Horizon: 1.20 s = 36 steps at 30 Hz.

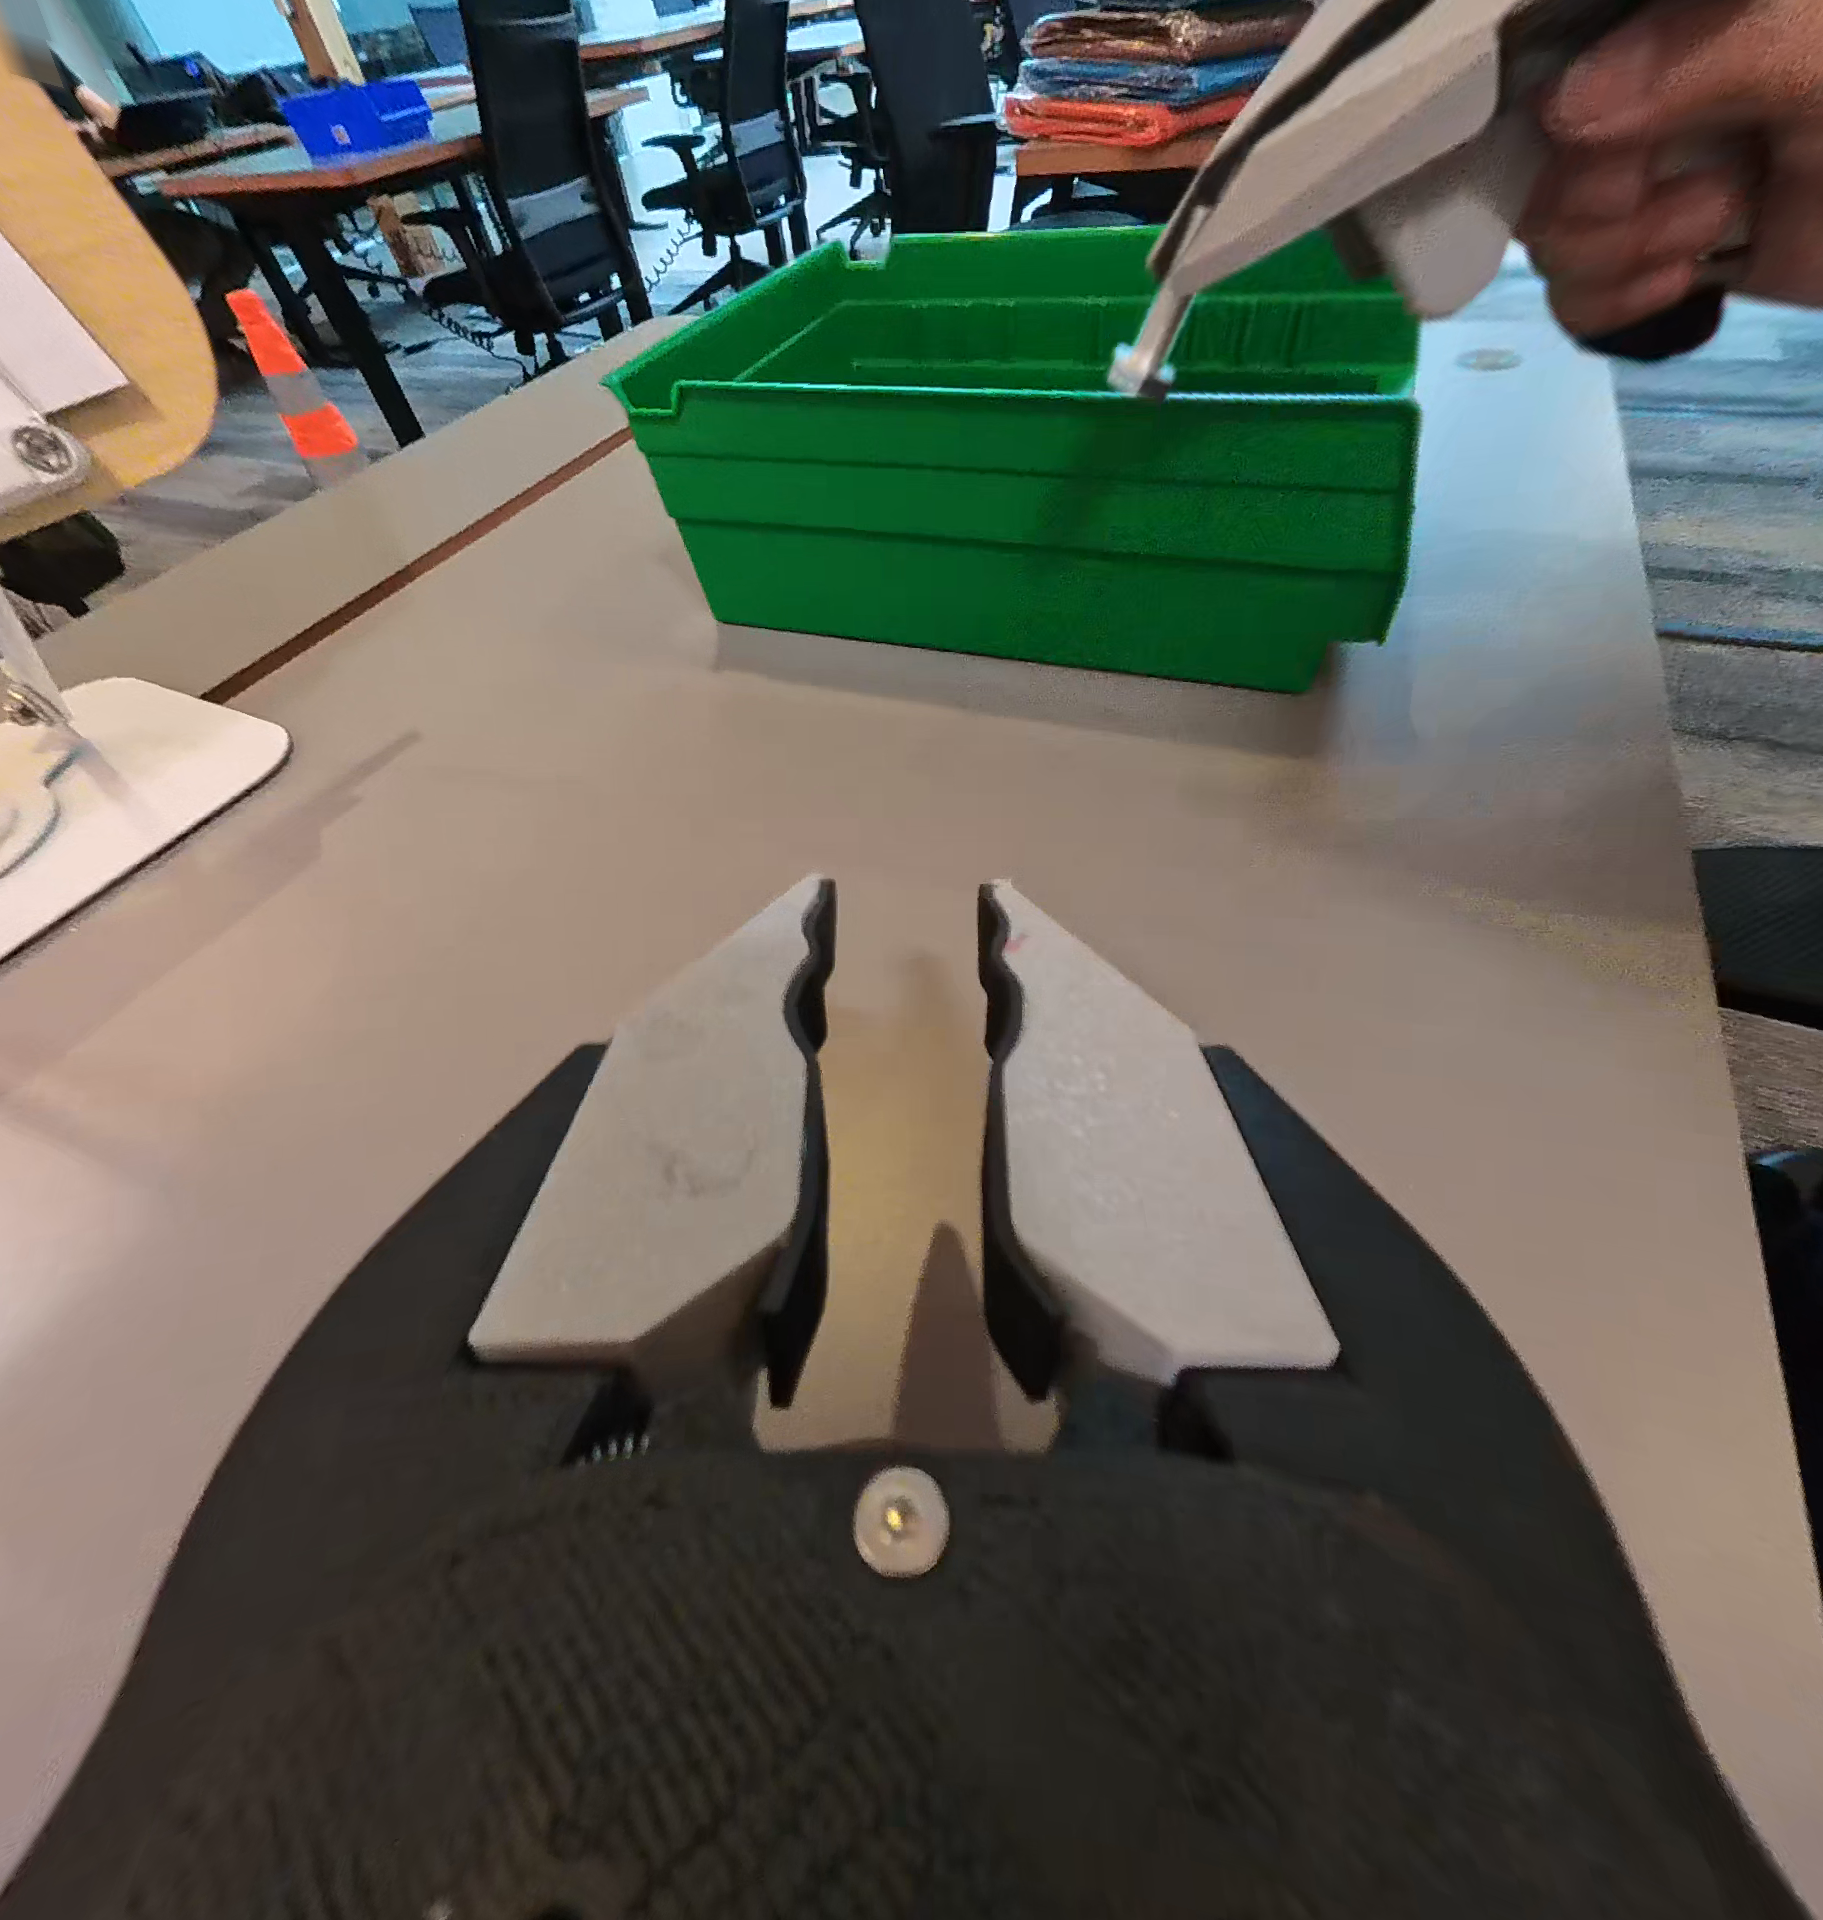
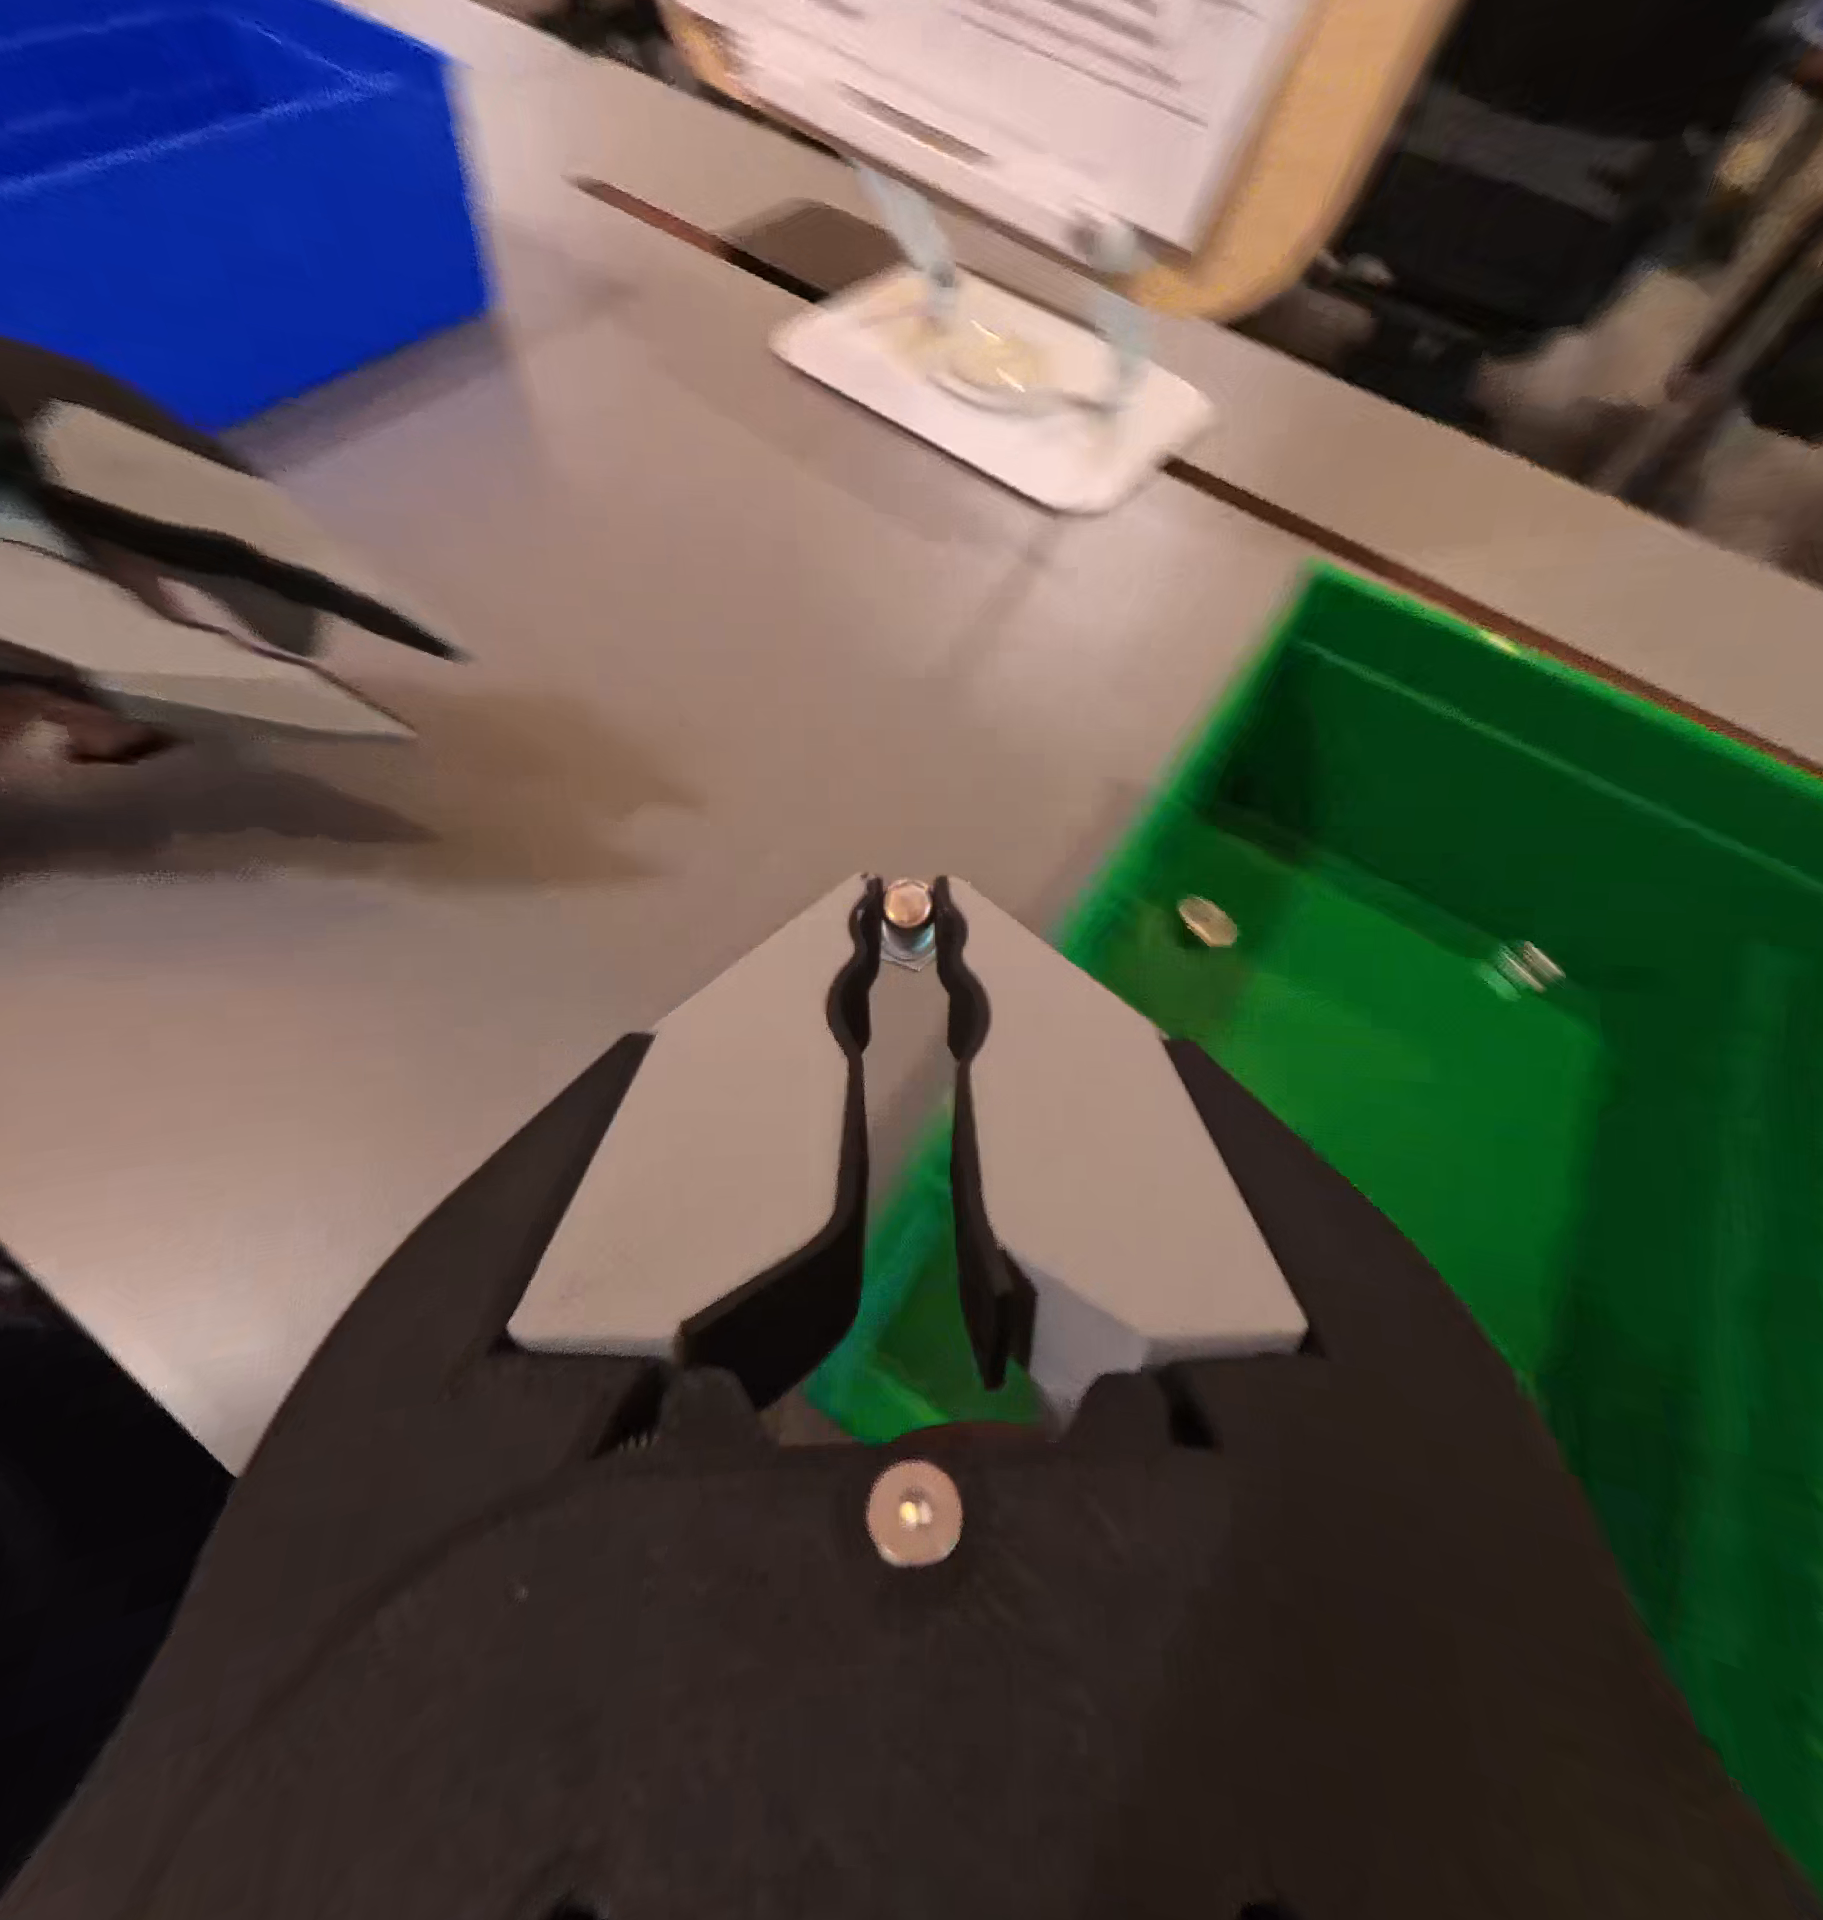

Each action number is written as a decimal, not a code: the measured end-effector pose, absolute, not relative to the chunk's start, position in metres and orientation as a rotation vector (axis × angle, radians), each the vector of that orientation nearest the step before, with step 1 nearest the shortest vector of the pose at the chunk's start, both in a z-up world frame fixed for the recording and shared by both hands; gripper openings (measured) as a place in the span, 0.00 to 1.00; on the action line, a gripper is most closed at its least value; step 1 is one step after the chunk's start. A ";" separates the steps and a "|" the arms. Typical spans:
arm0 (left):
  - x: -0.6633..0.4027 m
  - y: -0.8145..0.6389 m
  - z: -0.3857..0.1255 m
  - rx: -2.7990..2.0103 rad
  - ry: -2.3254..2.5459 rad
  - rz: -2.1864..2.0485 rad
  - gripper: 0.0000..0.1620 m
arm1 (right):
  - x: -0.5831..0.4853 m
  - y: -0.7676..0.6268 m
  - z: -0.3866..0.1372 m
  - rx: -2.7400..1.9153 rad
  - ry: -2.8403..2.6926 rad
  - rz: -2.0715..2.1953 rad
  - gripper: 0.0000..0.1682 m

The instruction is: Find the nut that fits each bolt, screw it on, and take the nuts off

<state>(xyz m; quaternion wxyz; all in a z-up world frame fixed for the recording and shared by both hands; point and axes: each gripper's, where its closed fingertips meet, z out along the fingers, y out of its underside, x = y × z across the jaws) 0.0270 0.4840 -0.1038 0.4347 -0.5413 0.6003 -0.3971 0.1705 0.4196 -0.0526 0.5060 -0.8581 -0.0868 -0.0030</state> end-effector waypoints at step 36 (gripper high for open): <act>0.028 0.486 -0.120 -1.385 1.555 -0.963 0.14 | 0.065 0.444 0.005 -1.772 -0.414 0.298 0.20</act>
